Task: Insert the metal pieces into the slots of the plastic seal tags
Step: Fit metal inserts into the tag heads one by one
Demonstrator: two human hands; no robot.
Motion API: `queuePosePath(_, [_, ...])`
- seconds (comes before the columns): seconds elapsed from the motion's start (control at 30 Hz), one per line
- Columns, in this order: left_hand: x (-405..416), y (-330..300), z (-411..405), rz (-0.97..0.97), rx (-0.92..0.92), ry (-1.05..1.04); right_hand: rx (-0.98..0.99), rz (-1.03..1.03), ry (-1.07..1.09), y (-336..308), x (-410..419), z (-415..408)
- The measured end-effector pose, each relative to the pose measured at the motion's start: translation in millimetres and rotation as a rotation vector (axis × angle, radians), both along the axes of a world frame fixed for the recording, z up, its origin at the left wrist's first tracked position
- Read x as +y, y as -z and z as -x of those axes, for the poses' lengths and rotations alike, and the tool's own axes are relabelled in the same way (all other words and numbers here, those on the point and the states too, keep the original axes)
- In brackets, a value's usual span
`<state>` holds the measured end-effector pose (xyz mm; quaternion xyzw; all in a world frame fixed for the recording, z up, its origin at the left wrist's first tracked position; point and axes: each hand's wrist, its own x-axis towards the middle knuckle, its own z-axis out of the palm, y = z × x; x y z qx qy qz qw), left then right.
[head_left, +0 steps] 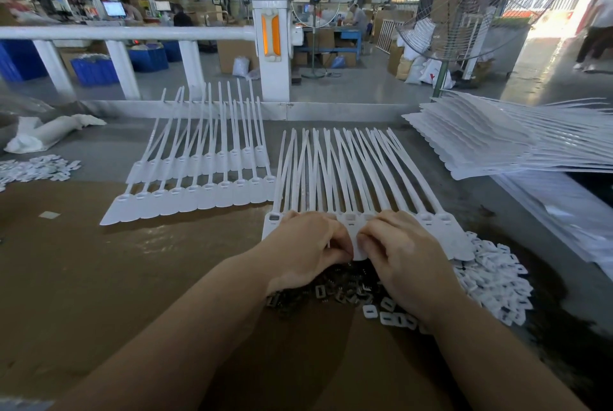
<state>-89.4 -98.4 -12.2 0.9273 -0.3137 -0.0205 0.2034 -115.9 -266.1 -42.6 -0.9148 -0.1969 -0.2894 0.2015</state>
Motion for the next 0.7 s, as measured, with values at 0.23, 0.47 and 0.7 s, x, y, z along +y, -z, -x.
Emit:
queuePosePath(0.23, [3.4, -4.3, 0.1, 0.113, 0.158, -0.046, 0.002, 0.000, -0.008, -0.5, -1.2, 0.4])
queuePosePath(0.47, [3.5, -7.7, -3.0, 0.272, 0.135, -0.144, 0.014, -0.005, -0.052, -3.4, -1.3, 1.6])
queuePosePath(0.7, [-4.9, -7.8, -0.3, 0.349, 0.136, -0.134, 0.046, -0.021, -0.125, -4.9, -1.0, 3.3])
